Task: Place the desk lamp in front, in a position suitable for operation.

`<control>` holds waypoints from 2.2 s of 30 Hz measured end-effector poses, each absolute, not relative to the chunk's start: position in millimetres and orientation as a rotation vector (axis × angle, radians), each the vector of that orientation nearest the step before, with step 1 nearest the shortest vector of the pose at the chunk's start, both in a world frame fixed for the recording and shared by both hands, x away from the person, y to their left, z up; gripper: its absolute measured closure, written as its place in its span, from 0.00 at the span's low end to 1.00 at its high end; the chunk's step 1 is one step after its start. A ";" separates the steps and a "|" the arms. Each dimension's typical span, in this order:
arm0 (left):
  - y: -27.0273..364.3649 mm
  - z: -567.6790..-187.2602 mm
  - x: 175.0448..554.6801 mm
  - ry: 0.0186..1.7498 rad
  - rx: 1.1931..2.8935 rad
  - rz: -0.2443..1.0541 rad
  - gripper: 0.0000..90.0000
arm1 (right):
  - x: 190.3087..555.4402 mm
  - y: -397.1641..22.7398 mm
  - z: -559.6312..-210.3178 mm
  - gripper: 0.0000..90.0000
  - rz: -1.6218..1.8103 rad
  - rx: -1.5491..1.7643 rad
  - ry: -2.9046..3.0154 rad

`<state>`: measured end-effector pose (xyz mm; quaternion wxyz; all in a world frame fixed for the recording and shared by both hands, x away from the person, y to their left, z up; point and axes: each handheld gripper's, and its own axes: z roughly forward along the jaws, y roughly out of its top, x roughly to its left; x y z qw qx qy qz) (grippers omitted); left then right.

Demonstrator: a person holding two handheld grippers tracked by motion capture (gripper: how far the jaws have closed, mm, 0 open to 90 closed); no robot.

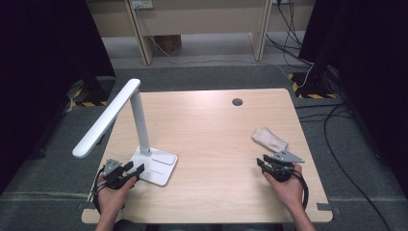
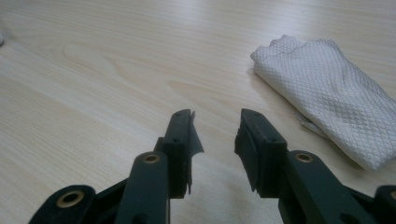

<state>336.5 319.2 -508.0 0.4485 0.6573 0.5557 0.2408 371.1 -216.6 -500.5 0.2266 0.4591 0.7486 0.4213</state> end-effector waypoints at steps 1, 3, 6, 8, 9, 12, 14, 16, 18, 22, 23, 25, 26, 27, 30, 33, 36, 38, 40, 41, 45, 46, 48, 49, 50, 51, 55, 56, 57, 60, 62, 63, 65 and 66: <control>319.6 -507.0 336.3 1.375 1.627 0.600 0.53 | 370.8 -216.8 -500.2 0.72 1.162 1.268 2.063; 320.8 -504.3 336.2 1.377 1.627 0.606 0.58 | 370.3 -217.1 -499.0 0.73 1.161 1.269 2.060; 323.0 -501.0 336.5 1.380 1.626 0.612 0.66 | 369.9 -216.6 -498.7 0.75 1.164 1.274 2.064; 324.7 -499.4 338.0 1.383 1.632 0.619 0.71 | 369.6 -215.2 -498.8 0.78 1.163 1.282 2.073; 326.1 -498.2 339.2 1.387 1.636 0.621 0.73 | 370.0 -214.7 -498.8 0.79 1.162 1.274 2.081; 331.3 -494.0 344.3 1.399 1.637 0.642 0.81 | 370.0 -209.2 -498.4 0.84 1.156 1.269 2.102; 335.0 -492.4 347.8 1.416 1.649 0.649 0.85 | 370.4 -205.8 -498.5 0.86 1.154 1.261 2.114; 338.5 -493.4 351.7 1.432 1.662 0.657 0.89 | 370.7 -201.4 -498.5 0.89 1.148 1.248 2.137; 341.5 -496.1 356.2 1.443 1.680 0.668 0.92 | 370.7 -198.1 -498.3 0.91 1.150 1.244 2.149; 347.3 -499.8 364.1 1.466 1.699 0.689 0.96 | 370.9 -194.2 -498.0 0.93 1.152 1.221 2.169; 349.4 -500.2 366.3 1.471 1.701 0.699 0.97 | 370.6 -193.5 -498.2 0.93 1.153 1.219 2.170; 351.6 -500.3 368.6 1.481 1.706 0.715 0.99 | 370.2 -192.7 -499.0 0.93 1.154 1.224 2.175; 351.6 -500.3 368.6 1.481 1.706 0.715 0.99 | 370.5 -192.7 -499.4 0.93 1.154 1.217 2.177; 354.0 -500.6 370.6 1.491 1.708 0.724 0.99 | 370.8 -192.8 -499.8 0.92 1.153 1.207 2.182; 356.0 -502.1 372.1 1.505 1.708 0.732 0.99 | 369.5 -190.3 -499.9 0.92 1.156 1.218 2.187; 356.8 -504.5 373.3 1.514 1.720 0.726 0.99 | 369.3 -187.9 -500.2 0.92 1.159 1.216 2.194; 357.0 -506.7 374.6 1.520 1.736 0.709 0.99 | 369.3 -185.9 -500.8 0.92 1.155 1.206 2.204; 357.4 -508.7 376.0 1.526 1.745 0.696 0.99 | 369.2 -184.2 -501.4 0.92 1.154 1.203 2.209; 357.6 -510.3 376.9 1.524 1.759 0.683 1.00 | 368.9 -182.5 -502.1 0.92 1.152 1.199 2.216; 356.8 -511.1 377.1 1.526 1.763 0.679 1.00 | 368.8 -181.4 -502.4 0.92 1.153 1.200 2.218; 354.9 -512.2 377.6 1.517 1.791 0.673 1.00 | 368.5 -180.1 -502.9 0.92 1.153 1.197 2.223; 355.0 -511.9 377.5 1.519 1.793 0.670 0.99 | 368.5 -180.1 -503.1 0.92 1.152 1.196 2.224; 355.0 -511.9 377.4 1.518 1.794 0.670 0.99 | 368.3 -180.3 -503.1 0.91 1.152 1.199 2.223; 355.0 -512.3 377.0 1.519 1.798 0.672 1.00 | 368.6 -180.5 -503.2 0.91 1.151 1.195 2.223; 354.9 -512.5 376.7 1.520 1.799 0.671 0.99 | 368.5 -180.5 -503.4 0.91 1.151 1.197 2.223; 354.7 -513.0 376.5 1.519 1.801 0.670 0.99 | 368.5 -180.5 -503.5 0.91 1.152 1.199 2.224; 351.4 -516.6 375.2 1.516 1.829 0.644 0.99 | 369.1 -180.3 -504.3 0.91 1.147 1.191 2.227; 349.9 -516.9 374.6 1.515 1.844 0.640 0.99 | 369.0 -180.2 -504.3 0.91 1.146 1.192 2.227; 348.6 -517.4 374.4 1.509 1.846 0.637 0.99 | 369.0 -180.2 -504.3 0.91 1.145 1.190 2.228; 346.6 -517.0 373.3 1.501 1.859 0.628 0.99 | 368.4 -179.3 -504.5 0.91 1.146 1.197 2.228; 342.7 -516.6 371.8 1.489 1.872 0.622 0.99 | 368.3 -178.8 -505.0 0.91 1.145 1.195 2.233; 341.7 -516.3 371.4 1.482 1.880 0.617 0.99 | 368.3 -178.4 -505.3 0.91 1.144 1.195 2.235; 338.3 -515.8 370.4 1.469 1.894 0.607 0.99 | 368.3 -177.9 -505.6 0.91 1.142 1.190 2.237; 335.8 -515.8 369.9 1.460 1.899 0.604 0.99 | 368.3 -177.7 -505.6 0.90 1.142 1.191 2.238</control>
